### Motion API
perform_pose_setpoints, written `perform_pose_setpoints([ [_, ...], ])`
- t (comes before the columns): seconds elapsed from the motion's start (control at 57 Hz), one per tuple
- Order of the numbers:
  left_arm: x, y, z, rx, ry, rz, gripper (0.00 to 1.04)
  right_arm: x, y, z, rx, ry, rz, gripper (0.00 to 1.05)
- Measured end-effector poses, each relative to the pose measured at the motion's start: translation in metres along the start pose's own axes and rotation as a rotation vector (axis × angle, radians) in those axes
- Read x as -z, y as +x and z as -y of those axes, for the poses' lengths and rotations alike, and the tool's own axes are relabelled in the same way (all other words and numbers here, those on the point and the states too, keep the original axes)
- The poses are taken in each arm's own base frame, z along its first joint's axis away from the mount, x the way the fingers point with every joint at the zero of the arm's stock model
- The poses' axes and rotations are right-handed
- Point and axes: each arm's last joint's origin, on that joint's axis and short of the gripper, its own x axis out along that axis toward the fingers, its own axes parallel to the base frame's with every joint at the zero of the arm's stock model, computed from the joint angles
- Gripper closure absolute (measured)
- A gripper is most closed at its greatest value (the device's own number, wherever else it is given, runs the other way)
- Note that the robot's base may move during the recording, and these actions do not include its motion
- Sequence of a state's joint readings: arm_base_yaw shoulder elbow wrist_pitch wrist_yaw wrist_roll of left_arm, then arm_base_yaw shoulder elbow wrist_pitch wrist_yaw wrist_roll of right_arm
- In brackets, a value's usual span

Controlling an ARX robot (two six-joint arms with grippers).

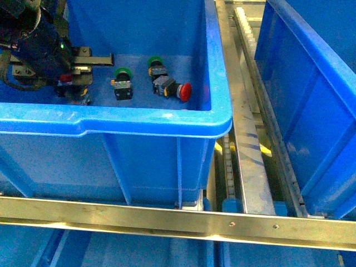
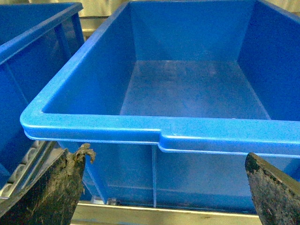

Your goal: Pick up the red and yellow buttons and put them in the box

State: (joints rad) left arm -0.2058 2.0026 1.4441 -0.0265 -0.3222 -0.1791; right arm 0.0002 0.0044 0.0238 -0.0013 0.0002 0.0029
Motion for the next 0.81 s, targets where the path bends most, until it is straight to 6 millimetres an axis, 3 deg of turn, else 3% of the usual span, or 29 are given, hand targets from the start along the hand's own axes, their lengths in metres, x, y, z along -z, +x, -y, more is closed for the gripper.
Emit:
perform_pose_setpoints([
  [0.158,-0.015,-0.019,-0.002,0.105,-0.07,0.099,0.71,0.0,0.0,0.0,0.0,0.0,0.0,0.06],
  [0.386,-0.055,-0.071,-0.023,0.434,-0.293,0.324,0.71,0.0,0.0,0.0,0.0,0.0,0.0,0.06],
  [0.579,-0.046,-0.081,-0.024,0.74,-0.46,0.401,0.71,0.0,0.0,0.0,0.0,0.0,0.0,0.06],
  [0.807,-0.032,-0.1,0.016,1.22,-0.643,0.427,0.71,0.0,0.0,0.0,0.0,0.0,0.0,0.06],
])
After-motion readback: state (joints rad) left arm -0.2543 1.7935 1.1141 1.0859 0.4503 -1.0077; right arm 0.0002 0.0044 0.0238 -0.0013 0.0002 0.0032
